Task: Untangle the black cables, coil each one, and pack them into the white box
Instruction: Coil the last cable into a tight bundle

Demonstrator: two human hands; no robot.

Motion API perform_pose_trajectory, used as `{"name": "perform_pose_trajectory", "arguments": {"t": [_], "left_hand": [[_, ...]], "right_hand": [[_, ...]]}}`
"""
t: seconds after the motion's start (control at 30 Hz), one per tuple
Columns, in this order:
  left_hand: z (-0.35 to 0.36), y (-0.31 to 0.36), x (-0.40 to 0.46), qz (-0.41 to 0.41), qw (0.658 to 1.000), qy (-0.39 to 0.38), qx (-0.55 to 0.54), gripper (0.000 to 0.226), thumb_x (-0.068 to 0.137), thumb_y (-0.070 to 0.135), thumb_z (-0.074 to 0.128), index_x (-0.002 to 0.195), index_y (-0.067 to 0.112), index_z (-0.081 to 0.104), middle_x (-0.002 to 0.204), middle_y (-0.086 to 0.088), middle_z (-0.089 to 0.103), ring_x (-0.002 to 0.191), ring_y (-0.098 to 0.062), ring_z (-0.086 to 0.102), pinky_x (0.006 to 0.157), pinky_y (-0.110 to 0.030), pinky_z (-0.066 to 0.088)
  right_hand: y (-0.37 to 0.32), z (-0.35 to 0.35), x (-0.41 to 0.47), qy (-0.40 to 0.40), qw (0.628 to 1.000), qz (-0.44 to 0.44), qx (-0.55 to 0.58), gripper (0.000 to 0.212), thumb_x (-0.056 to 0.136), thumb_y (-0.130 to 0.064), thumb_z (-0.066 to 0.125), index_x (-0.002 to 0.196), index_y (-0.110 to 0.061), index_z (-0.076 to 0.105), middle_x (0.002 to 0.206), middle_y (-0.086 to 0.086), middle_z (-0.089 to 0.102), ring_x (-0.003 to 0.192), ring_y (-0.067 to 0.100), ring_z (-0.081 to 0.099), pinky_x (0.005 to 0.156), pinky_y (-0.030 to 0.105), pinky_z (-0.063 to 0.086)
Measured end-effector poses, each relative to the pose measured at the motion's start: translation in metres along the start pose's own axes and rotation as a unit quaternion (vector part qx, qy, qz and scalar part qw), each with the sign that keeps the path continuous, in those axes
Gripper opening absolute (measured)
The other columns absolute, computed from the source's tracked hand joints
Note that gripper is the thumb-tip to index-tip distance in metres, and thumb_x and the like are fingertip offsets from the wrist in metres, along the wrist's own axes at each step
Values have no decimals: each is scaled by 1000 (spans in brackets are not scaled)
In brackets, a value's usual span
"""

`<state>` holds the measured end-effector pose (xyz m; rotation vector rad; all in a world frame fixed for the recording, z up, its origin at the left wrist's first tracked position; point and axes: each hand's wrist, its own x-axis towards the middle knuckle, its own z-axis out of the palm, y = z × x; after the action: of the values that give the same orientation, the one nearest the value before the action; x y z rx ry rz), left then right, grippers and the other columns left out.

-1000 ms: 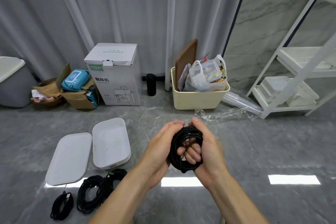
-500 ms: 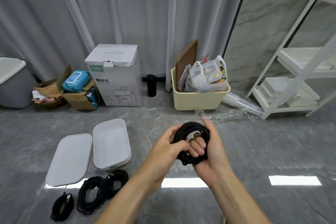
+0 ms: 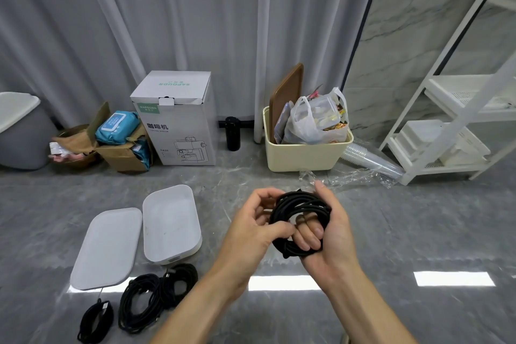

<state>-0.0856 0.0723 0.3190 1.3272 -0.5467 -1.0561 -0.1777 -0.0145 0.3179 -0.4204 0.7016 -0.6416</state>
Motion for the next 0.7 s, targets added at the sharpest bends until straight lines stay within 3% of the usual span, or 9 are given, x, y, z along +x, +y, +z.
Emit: {"name": "perform_pose_trajectory", "arguments": {"t": [0.17,0.3,0.47,0.6,0.7], "left_hand": [[-6,3,3,-22,998,-55,-18,49,63,33,80,112,28,72,113,-2,72,106,-15,67,92,-32,52],[-2,8,0,1,999,-24,33,34,76,20,82,109,23,73,105,2,75,96,-13,69,87,-23,53],[3,7,-2,96,984,66,134,19,83,13,77,99,24,77,90,7,74,80,-5,69,73,-12,49],[5,0,-2,164,961,101,196,19,83,13,77,99,22,78,90,10,72,85,-3,69,76,-12,49],[4,6,0,64,993,53,84,12,87,26,71,94,18,77,90,-1,75,90,-12,69,79,-19,52]], "right_hand": [[-7,-7,-2,24,1000,-2,-9,57,93,-38,56,44,-18,35,31,-6,19,24,6,16,33,18,9],[-4,-6,0,27,1000,-8,-14,50,92,-38,57,50,-15,43,33,-5,20,24,5,17,32,16,11],[-4,-3,0,21,1000,-10,-7,52,94,-36,54,48,-14,50,33,-5,19,24,6,16,30,16,13],[-3,-4,0,28,999,-13,-10,49,95,-35,53,52,-12,52,33,-5,18,24,6,16,29,16,14],[-3,-4,-2,34,999,-10,-34,46,94,-34,54,55,-10,56,34,-5,18,25,6,15,30,15,13]]}}
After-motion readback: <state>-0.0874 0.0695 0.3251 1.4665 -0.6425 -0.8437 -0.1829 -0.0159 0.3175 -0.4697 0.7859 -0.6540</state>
